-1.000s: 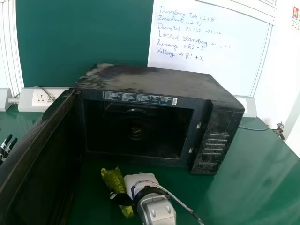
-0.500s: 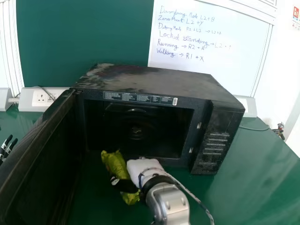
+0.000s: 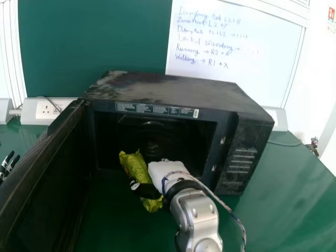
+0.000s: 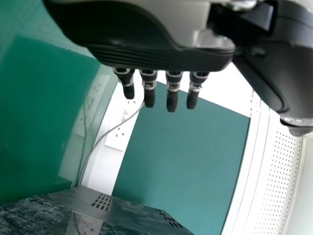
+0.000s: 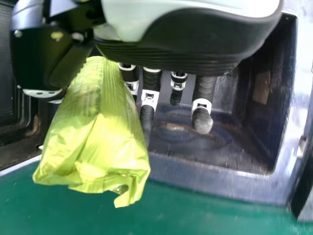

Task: Put biscuit inside oven

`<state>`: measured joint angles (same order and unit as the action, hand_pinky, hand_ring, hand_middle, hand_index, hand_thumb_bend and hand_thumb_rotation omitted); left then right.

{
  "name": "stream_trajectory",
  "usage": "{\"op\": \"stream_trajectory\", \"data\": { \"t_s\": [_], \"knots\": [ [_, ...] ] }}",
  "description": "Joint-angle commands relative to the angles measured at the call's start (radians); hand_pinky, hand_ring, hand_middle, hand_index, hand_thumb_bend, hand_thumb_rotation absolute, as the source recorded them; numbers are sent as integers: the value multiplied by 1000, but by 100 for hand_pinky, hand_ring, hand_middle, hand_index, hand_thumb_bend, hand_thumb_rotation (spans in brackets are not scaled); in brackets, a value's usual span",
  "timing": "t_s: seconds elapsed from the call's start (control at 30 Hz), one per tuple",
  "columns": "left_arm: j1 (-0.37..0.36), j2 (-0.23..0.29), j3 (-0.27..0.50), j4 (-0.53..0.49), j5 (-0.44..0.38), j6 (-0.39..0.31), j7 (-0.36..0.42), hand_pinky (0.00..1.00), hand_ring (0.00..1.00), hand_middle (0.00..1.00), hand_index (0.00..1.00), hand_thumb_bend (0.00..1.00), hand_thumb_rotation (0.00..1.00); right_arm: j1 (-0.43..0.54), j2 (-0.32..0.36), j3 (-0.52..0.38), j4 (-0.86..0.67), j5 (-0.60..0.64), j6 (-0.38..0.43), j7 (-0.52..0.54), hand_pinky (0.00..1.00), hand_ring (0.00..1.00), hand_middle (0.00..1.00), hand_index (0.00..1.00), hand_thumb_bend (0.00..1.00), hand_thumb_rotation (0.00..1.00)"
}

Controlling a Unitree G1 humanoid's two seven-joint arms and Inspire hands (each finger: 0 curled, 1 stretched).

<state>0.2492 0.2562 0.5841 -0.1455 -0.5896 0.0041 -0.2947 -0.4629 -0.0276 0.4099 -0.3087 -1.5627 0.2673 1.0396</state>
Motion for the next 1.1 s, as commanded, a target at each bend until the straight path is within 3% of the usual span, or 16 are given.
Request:
{"op": "stream_trajectory", "data": {
  "t_s": [0.0,0.3,0.87,1.07],
  "knots": [
    [-5,0,1,-2,-2,-3,-4,81,85,87,91,90,77,-40,-18,-14,17,19,-7,-35,8,15,47,73,57,0],
    [-2,2,2,-7,-4,6,2,81,85,86,91,90,77,-98,-66,-7,102,85,-20,-99,9,17,47,70,57,0],
    [9,-5,0,-16,-2,-4,-1,81,85,87,91,90,77,-188,-121,44,276,195,-39,-249,10,17,47,74,57,0],
    [13,-5,0,-22,-1,-4,0,81,85,87,91,90,78,-237,-122,61,362,219,-25,-282,10,17,47,69,57,0]
  ]
}}
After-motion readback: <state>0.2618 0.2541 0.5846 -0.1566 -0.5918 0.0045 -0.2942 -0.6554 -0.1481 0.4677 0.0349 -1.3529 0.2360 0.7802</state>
